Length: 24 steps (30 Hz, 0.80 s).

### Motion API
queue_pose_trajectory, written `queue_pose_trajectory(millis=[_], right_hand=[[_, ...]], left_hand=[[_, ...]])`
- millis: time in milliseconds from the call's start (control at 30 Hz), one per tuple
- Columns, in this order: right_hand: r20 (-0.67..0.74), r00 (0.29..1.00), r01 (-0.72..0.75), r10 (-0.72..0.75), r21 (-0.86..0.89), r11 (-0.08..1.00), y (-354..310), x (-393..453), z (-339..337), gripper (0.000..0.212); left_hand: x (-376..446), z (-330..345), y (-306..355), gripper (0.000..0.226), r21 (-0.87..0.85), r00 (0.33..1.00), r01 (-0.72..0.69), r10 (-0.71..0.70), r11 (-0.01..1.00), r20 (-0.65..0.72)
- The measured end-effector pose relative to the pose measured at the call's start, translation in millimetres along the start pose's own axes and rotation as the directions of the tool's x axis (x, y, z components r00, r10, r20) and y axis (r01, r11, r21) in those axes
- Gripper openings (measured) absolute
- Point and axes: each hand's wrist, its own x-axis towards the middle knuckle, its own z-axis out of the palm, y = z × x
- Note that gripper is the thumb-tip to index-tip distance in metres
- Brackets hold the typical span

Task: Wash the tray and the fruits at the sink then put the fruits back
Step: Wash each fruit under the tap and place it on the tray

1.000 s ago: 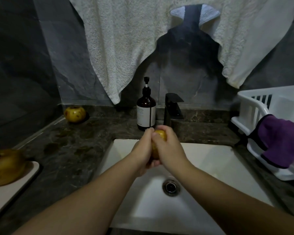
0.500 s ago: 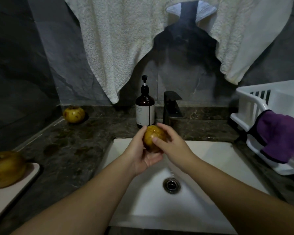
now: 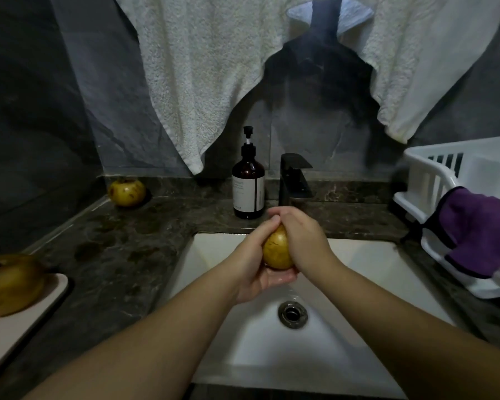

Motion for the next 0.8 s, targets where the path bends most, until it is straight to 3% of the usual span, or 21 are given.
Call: queue_pose_trajectory(millis=[67, 100, 167, 200, 300, 367, 433, 567, 667, 800], right_hand=[[0.031, 0.994, -0.102, 0.101, 0.048, 0.994, 8, -1, 6, 0.026], [0.033, 0.995, -0.095, 0.096, -0.020, 0.995, 13, -4, 13, 0.027], [-0.042, 0.999, 0.019, -0.026, -0.168, 0.986, 12, -9, 23, 0.041], [-0.079, 0.996, 0.037, -0.049, -0.154, 0.987, 8, -6, 22, 0.041], [-0.079, 0.988, -0.124, 0.133, 0.104, 0.987, 4, 5, 14, 0.033], [-0.092, 0.990, -0.107, 0.107, 0.009, 0.994, 6, -1, 17, 0.034], [-0.145, 0.989, 0.007, -0.014, -0.049, 0.999, 3, -6, 17, 0.038], [-0.126, 0.983, -0.125, 0.135, 0.078, 0.989, 6, 3, 12, 0.034], [-0.176, 0.982, 0.034, -0.064, -0.166, 0.986, 3, -7, 24, 0.053], [-0.148, 0.988, -0.042, 0.033, -0.060, 0.997, 10, 3, 17, 0.030]], left_hand=[[1, 1, -1, 0.060, -0.003, 0.996, 0.005, -0.006, 1.000, -0.086], [1, 2, -2, 0.060, -0.002, 0.993, 0.014, -0.014, 1.000, -0.115], [1, 3, -4, 0.058, 0.021, 0.995, 0.019, -0.016, 1.000, -0.103], [2, 5, -3, 0.059, 0.039, 0.993, 0.007, -0.002, 0.999, -0.116], [5, 4, -1, 0.064, 0.088, 0.979, -0.039, 0.056, 0.995, -0.195], [5, 5, 0, 0.062, 0.078, 0.984, -0.037, 0.050, 0.996, -0.173], [5, 5, -1, 0.060, 0.085, 0.991, -0.014, 0.025, 0.996, -0.129], [6, 8, 0, 0.061, 0.093, 0.981, -0.064, 0.080, 0.994, -0.179], [3, 12, -4, 0.053, 0.011, 0.987, -0.091, 0.091, 0.996, -0.131], [5, 12, -4, 0.056, 0.067, 0.976, -0.081, 0.093, 0.994, -0.198]])
